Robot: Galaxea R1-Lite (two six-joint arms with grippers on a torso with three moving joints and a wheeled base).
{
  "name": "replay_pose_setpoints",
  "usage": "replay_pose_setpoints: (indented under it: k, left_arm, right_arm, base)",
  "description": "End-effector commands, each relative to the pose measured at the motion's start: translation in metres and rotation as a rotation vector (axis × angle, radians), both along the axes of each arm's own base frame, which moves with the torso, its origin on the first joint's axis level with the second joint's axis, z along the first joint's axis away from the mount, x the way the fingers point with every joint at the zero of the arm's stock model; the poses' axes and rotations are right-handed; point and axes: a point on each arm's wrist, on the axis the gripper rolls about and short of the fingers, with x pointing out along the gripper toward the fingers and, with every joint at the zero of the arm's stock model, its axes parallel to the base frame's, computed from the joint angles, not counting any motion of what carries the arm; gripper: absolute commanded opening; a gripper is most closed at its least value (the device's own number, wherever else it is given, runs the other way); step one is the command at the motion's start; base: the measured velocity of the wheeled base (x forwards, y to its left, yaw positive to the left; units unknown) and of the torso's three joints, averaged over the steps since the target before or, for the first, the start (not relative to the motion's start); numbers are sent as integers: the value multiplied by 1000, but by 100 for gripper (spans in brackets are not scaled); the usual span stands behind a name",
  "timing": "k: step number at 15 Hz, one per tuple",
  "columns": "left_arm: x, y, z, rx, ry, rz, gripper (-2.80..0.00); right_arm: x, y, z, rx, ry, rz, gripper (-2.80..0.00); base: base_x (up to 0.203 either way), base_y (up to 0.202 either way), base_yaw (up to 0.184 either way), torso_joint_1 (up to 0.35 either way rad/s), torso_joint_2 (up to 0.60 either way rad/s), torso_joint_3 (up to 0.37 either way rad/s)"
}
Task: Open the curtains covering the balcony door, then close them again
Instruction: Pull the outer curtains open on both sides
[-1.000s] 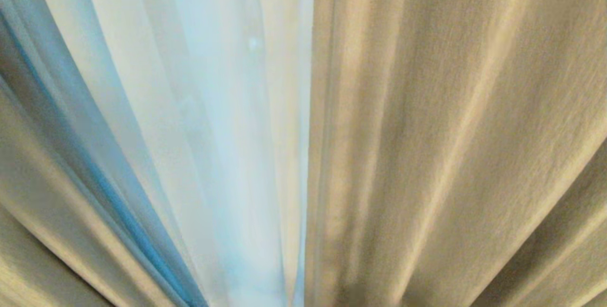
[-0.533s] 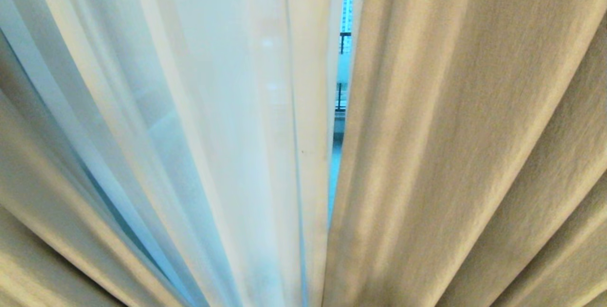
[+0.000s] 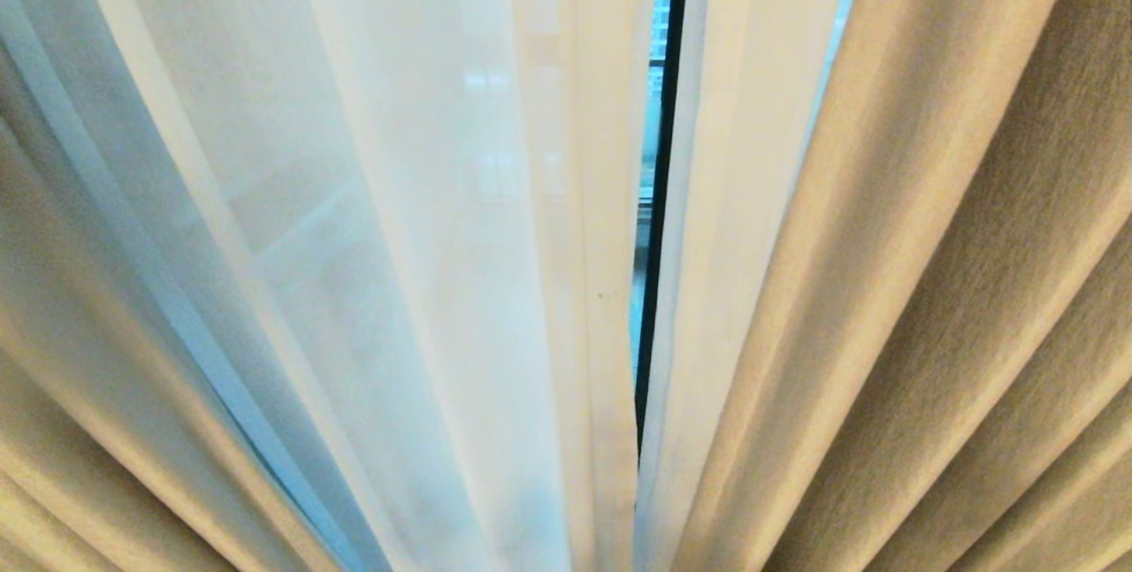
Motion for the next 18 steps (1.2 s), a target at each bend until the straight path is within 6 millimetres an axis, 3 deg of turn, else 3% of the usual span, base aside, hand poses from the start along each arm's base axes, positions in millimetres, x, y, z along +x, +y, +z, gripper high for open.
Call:
replay_pose_setpoints:
  k: [1, 7, 8, 9, 18]
  left_arm:
    - [-13, -28, 9, 40, -33, -56, -280]
    - [-25, -63, 10, 75, -33, -139, -280]
    - [-27, -64, 9, 75, -34, -142, -99]
    - [-29, -66, 9, 76, -34, -142, 0]
    - [-58, -83, -3, 52, 0, -150, 0]
  right_arm:
    - [0, 0, 0, 0, 1, 0, -280]
    - [0, 0, 0, 0, 2, 0, -280]
    - [0, 0, 0, 0, 1, 0, -280]
    - [0, 0, 0, 0, 2, 0, -280]
    - [0, 0, 0, 0, 1, 0, -280]
  base:
    - [0, 0, 0, 0, 0, 0]
    - [0, 0, 0, 0, 0, 0]
    - [0, 0, 0, 0, 0, 0]
    - [0, 0, 0, 0, 0, 0]
    - [0, 0, 0, 0, 0, 0]
